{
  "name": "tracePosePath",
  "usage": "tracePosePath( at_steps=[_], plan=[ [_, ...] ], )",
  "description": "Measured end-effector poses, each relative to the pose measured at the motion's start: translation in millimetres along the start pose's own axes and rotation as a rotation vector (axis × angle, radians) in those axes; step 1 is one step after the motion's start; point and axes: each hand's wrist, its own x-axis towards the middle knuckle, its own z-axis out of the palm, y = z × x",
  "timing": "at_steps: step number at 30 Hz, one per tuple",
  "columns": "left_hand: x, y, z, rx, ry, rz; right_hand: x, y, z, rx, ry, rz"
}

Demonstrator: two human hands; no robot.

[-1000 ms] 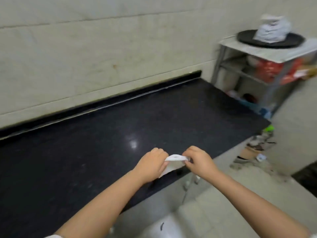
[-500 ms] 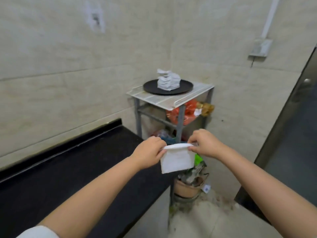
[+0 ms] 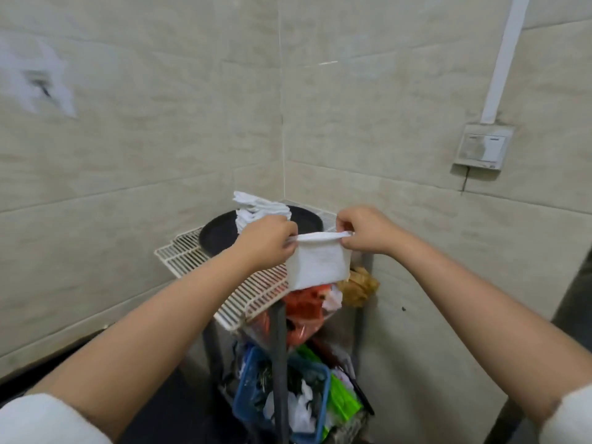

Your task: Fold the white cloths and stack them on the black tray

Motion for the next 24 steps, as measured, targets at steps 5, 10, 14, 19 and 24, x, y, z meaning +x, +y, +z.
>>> tracePosePath(
  at_steps=[5, 10, 14, 19, 24],
  plan=[
    [75.3, -21.4, 14.6, 0.151, 0.058, -0.22, 102.1, 49.3, 4.0, 0.051, 0.051, -0.163],
    [139.5, -48.7, 21.6, 0.352, 0.068, -0.431, 201.5, 73.8, 13.3, 0.17, 0.078, -0.275],
    [181.1, -75.0, 14.4, 0.481, 0.125, -0.545, 267.1, 72.5, 16.4, 0.264, 0.179, -0.348],
    [217.5, -112.7, 13.3, 0.631, 0.183, -0.544, 323.0, 64.5, 40.1, 0.394, 0.331, -0.336],
    [197.0, -125.0, 61.6, 0.615, -0.129, -0.512, 323.4, 70.4, 108.4, 0.304, 0.019, -0.424]
  ],
)
